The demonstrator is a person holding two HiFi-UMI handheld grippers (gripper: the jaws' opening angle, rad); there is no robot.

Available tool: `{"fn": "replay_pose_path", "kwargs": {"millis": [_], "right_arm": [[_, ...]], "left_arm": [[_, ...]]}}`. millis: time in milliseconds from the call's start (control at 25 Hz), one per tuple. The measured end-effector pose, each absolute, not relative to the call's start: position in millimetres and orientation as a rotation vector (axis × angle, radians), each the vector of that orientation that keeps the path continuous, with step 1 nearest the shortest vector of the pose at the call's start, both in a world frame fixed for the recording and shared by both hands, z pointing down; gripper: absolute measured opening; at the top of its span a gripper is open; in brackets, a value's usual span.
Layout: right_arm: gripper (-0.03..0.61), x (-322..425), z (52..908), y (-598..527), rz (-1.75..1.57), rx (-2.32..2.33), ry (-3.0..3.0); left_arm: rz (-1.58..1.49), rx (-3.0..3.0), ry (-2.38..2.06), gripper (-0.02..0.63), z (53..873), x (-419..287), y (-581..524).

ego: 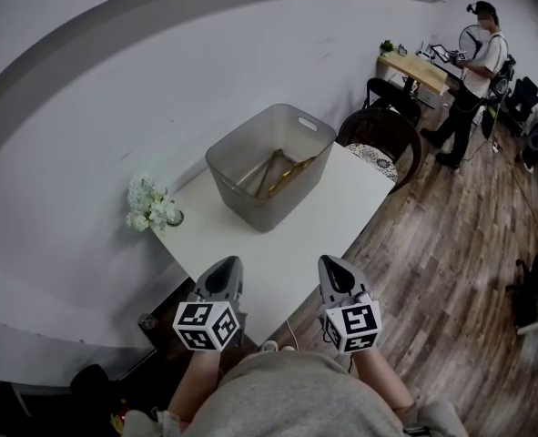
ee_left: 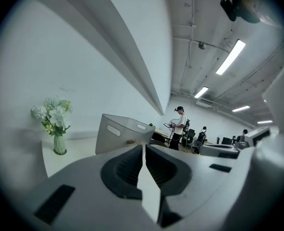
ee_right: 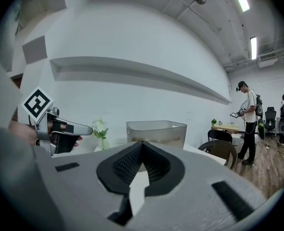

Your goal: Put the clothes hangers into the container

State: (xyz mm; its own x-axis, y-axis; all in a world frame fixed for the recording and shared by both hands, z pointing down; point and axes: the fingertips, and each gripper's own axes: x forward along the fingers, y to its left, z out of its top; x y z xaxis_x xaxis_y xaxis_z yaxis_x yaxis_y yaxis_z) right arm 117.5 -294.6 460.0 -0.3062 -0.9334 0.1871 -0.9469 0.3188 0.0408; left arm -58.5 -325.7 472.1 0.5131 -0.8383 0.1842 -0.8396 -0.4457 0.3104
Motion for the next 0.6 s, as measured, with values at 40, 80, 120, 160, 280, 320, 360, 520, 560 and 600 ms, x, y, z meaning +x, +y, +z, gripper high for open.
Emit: {"fn": "replay_pose_path", "kwargs": {"millis": [40,80,120,160,280,320,360,520,560,600], "right_arm": [[0.003,117.0,461.1,-293.7,0.115,1.727,-2.404],[0.003,116.6,462.2,-293.0,0.117,1.723,-2.406],[0.003,116.5,463.4,-292.5,0.119,1.721,-2.408],[0.003,116.8,464.9,-292.2,0.122,1.721,-2.409],[0.003,118.3,470.7,-291.5,0.139,1.722,-2.406],[0.003,119.0,472.6,-291.4,0.143,1.722,-2.402],[0.003,119.3,473.5,-291.5,0.145,1.723,-2.4],[0.003,120.1,472.7,-292.6,0.157,1.722,-2.401],[0.003,120.8,472.4,-292.7,0.161,1.724,-2.4],[0.002,122.0,472.3,-292.6,0.163,1.726,-2.396]], "left_arm": [[0.007,2.397,-1.385,0.021,474.7,-57.3,-323.2],[0.011,2.397,-1.377,0.021,477.9,-56.0,-321.0],[0.018,2.398,-1.369,0.02,481.3,-54.5,-319.0],[0.026,2.4,-1.362,0.02,484.6,-53.1,-317.2],[0.05,2.4,-1.355,0.02,492.6,-51.6,-312.6],[0.055,2.397,-1.356,0.02,494.6,-52.0,-311.9],[0.06,2.393,-1.358,0.02,496.1,-52.4,-311.7],[0.059,2.386,-1.358,0.018,496.0,-52.5,-312.9],[0.057,2.387,-1.355,0.018,495.0,-51.9,-313.6],[0.056,2.389,-1.352,0.018,494.0,-51.1,-314.5]]}}
